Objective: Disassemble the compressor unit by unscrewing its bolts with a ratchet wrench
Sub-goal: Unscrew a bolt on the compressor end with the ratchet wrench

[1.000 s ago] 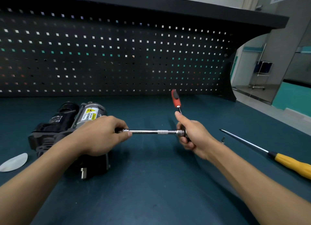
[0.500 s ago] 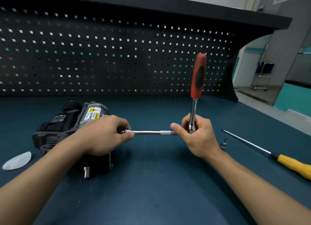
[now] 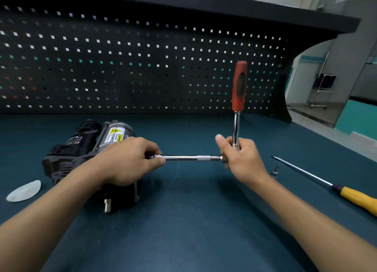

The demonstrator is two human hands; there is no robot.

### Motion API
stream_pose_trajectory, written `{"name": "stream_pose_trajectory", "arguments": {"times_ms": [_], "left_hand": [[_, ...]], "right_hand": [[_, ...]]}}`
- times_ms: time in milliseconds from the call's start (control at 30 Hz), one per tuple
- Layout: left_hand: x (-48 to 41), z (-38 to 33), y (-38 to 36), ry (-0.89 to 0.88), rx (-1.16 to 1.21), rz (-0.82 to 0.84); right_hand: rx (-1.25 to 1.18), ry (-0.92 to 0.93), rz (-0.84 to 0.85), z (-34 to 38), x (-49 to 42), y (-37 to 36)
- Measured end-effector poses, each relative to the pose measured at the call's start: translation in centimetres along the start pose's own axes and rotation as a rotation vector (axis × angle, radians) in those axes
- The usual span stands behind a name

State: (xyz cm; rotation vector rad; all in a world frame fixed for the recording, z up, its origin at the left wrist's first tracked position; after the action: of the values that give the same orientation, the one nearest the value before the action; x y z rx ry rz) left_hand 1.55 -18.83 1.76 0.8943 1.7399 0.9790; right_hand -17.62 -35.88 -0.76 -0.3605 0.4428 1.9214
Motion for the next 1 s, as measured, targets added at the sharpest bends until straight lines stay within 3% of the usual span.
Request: {"name": "stream_pose_trajectory", "arguments": {"times_ms": [133, 300, 500, 633, 867, 1000], "left_hand": [[-0.1, 0.0, -0.1, -0.003, 0.002, 0.005], [-0.1, 0.0, -0.1, -0.012, 0.022, 0.002], [-0.2, 0.2, -0.2, -0.001, 0.002, -0.004], [-0.1, 0.2, -0.1, 0.006, -0.005, -0.019], [0.0, 0.0, 0.1, 0.005, -0.007, -0.046], [0.1, 0.1, 0.1, 0.019, 0.003, -0.045]], "right_hand": [[0.069, -0.222, 0.027, -0.9, 0.0, -0.2], [-0.032, -0.527, 0.092, -2.4, 0.7, -0.5], [0.041, -0.564, 0.132, -3.7, 1.0, -0.7], [0.076, -0.451, 0.133, -3.5, 0.8, -0.6], [0.158, 0.083, 0.024, -0.8, 0.3, 0.6], [0.173, 0.246, -0.028, 0.0, 0.6, 0.8]]}}
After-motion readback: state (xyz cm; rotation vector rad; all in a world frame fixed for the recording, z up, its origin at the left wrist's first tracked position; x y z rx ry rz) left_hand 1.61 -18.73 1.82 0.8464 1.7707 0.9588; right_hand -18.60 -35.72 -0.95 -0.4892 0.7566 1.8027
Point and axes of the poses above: each hand's wrist, its own x-axis away from the middle knuckle, its own y-axis out of the back of the hand, z = x × y, the point moved 7 cm from there along -x, towards the middle knuckle, and after that the axes turned 9 degrees about -z, right-handed, at the moved point
